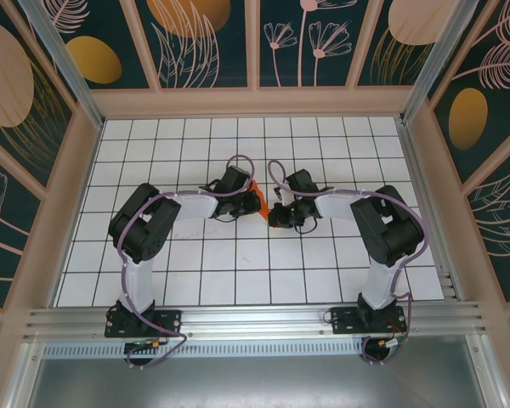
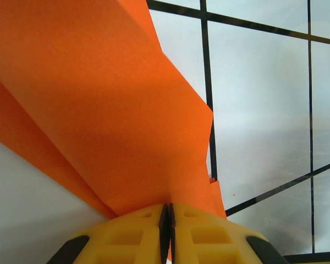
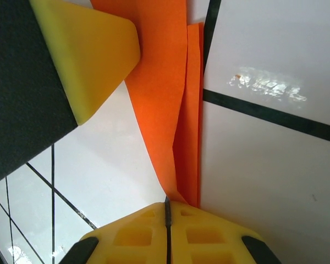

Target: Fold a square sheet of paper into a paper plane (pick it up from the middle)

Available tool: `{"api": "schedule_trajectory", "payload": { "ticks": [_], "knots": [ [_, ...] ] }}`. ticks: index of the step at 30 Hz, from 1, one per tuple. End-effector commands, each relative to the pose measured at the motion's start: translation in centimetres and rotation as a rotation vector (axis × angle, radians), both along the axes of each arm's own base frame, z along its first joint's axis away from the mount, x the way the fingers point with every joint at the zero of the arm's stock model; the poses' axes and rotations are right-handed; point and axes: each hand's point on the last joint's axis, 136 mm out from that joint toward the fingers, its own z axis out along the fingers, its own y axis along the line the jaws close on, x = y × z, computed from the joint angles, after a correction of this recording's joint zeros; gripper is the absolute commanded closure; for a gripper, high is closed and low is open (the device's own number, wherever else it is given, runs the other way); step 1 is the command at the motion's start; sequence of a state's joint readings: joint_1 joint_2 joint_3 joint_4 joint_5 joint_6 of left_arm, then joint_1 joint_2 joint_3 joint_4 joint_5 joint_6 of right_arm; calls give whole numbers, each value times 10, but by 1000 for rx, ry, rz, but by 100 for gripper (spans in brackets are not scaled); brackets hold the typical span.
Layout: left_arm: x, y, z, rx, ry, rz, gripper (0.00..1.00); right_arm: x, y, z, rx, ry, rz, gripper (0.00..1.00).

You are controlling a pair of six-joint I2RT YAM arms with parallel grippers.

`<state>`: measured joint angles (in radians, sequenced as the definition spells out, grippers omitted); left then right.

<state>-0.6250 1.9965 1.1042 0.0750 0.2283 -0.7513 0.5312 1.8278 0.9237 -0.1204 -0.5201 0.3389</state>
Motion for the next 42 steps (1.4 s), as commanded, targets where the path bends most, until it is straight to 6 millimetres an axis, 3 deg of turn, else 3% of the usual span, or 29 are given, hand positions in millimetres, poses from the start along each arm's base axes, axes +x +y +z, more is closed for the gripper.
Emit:
{"api": "schedule_trajectory", "payload": {
  "ticks": [1, 4, 6, 12, 15, 21, 27, 35, 42],
  "knots": [
    [-23, 52, -64, 225, 116, 62, 86, -59, -50, -49, -228, 224, -59, 91],
    [-24, 52, -65, 228, 115, 58, 86, -67, -53, -43, -214, 240, -69, 90],
    [-23, 51, -64, 226, 113, 58, 86, -62, -49, -31, -181, 215, -78, 89],
    [-21, 49, -63, 220, 110, 53, 86, -18, -16, 33, -15, 15, -61, 85],
    [-20, 47, -62, 215, 107, 52, 86, 0, -4, 42, 13, -34, -37, 84],
    [-20, 48, -61, 220, 110, 53, 86, 17, 13, 29, 30, -22, 1, 84],
    [-19, 47, -59, 214, 106, 55, 86, 15, 14, 14, 25, 13, 7, 85],
    [-10, 46, -45, 207, 65, 70, 85, -6, -11, -27, -103, 94, -12, 87],
    [17, 42, -16, 149, -10, 88, 82, -18, -34, -53, -229, 129, -25, 89]
  ]
}}
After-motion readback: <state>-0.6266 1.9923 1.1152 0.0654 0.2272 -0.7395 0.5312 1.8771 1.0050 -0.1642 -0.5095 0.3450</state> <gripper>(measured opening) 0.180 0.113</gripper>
